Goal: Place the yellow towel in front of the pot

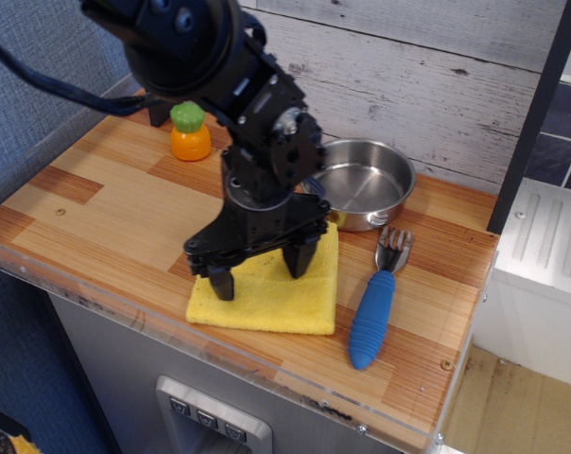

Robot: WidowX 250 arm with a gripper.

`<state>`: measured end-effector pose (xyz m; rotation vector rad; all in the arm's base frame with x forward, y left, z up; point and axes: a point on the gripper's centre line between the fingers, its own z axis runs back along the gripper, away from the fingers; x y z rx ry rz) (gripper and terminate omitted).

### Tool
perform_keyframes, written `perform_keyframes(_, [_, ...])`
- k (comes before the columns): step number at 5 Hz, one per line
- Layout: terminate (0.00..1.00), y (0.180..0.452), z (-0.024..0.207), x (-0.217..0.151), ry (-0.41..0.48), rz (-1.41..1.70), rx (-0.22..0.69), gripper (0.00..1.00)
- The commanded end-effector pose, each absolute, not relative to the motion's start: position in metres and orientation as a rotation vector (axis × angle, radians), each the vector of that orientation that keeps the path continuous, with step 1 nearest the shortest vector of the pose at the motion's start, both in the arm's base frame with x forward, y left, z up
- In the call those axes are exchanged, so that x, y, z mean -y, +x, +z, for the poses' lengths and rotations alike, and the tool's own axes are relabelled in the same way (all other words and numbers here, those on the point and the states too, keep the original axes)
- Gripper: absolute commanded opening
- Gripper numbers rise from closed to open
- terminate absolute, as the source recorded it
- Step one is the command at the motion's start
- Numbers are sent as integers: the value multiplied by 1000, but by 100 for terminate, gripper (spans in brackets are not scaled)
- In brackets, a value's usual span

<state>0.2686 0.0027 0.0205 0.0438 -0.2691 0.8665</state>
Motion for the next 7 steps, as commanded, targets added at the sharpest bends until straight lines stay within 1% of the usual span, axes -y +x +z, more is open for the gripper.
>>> perform_keyframes(1, [0,269,66,-15,9,896,382,100])
perform_keyframes(2, [0,265,105,-20,-23,923,461,100])
perform_keyframes(3, [0,258,131,-22,-45,950,504,100])
perform_keyframes(4, [0,252,146,-24,-79,933,514,100])
perform_keyframes(6, [0,252,146,-24,-79,933,514,100])
perform_keyframes(7, [100,252,146,-24,-79,933,514,100])
